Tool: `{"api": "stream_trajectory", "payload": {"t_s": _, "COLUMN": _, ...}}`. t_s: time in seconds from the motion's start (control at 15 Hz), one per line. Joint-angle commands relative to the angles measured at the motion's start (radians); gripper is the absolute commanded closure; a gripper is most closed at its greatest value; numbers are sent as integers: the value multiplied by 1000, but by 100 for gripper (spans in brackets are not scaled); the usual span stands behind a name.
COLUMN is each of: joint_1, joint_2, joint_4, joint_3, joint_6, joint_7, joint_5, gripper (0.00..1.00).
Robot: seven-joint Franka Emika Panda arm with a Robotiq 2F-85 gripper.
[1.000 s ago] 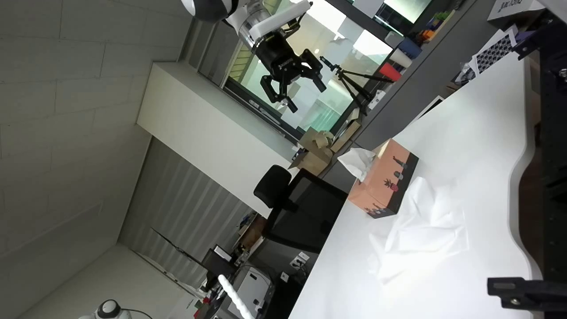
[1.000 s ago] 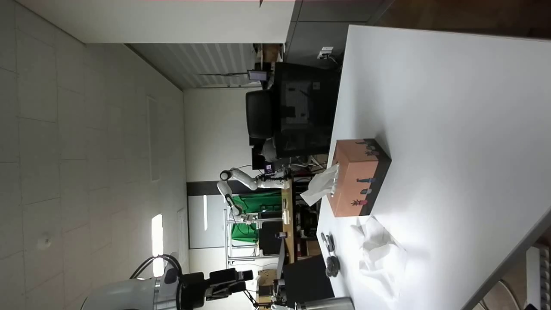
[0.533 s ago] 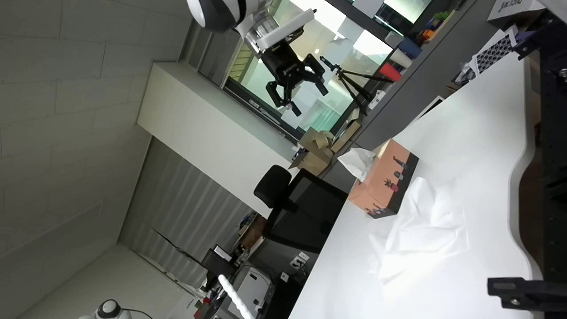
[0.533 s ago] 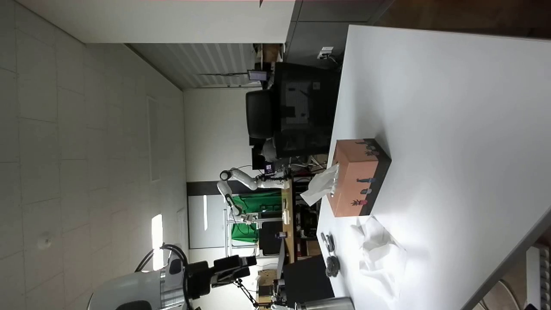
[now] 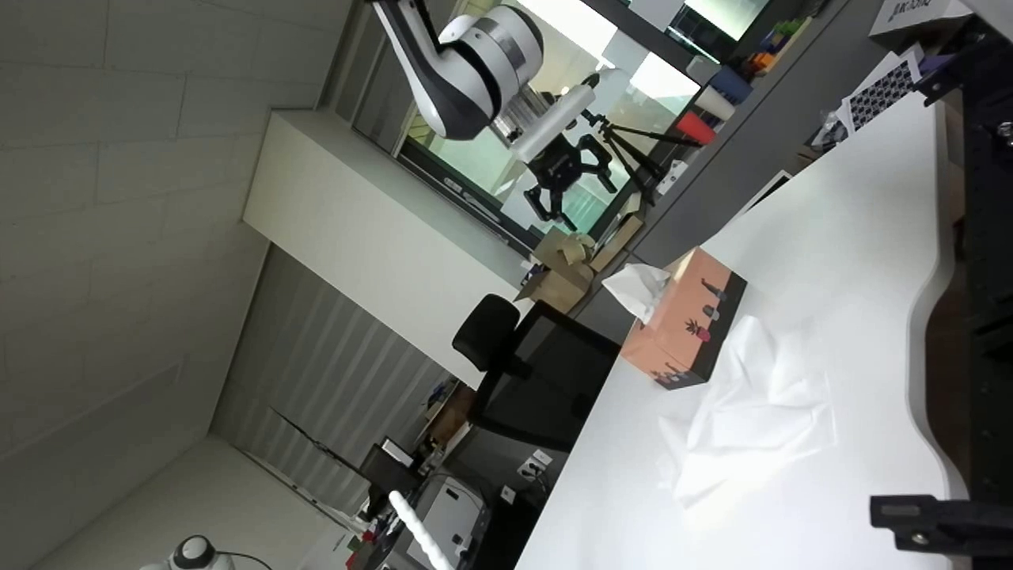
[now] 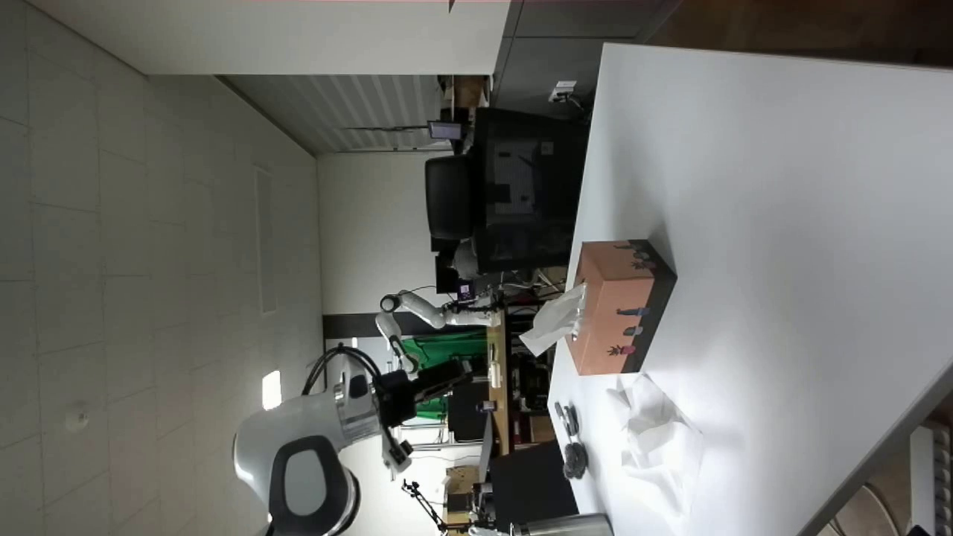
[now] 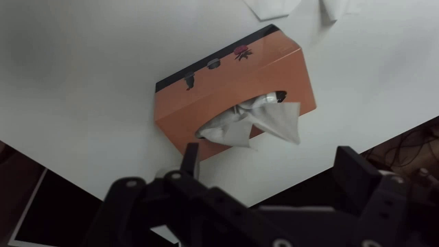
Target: Remove a tissue from the box
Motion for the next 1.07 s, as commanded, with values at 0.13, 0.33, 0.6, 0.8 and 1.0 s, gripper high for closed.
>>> {"api": "stream_trajectory", "payload": {"t_s": 0.13, "joint_1": -16, "joint_2": 313, "joint_4": 239, "joint_3": -6, "joint_6": 100, "joint_7": 285, "joint_5": -16, "gripper": 0}}
{"api": "stream_trajectory", "payload": {"t_s": 0.33, "joint_1": 22, "joint_2": 425, "joint_4": 301, "joint_3": -46, "joint_6": 138, "joint_7": 428, "joint_5": -10, "gripper": 0}}
{"api": "stream_trajectory", "payload": {"t_s": 0.6, "joint_1": 103, "joint_2": 539, "joint_4": 365, "joint_3": -107, "joint_6": 140, "joint_7": 619, "joint_5": 30, "gripper": 0}}
{"api": "stream_trajectory", "payload": {"t_s": 0.8, "joint_1": 143, "joint_2": 590, "joint_4": 397, "joint_3": -115, "joint_6": 119, "joint_7": 754, "joint_5": 75, "gripper": 0}}
{"api": "stream_trajectory", "payload": {"t_s": 1.0, "joint_1": 160, "joint_2": 621, "joint_4": 413, "joint_3": -98, "joint_6": 123, "joint_7": 868, "joint_5": 134, "gripper": 32}}
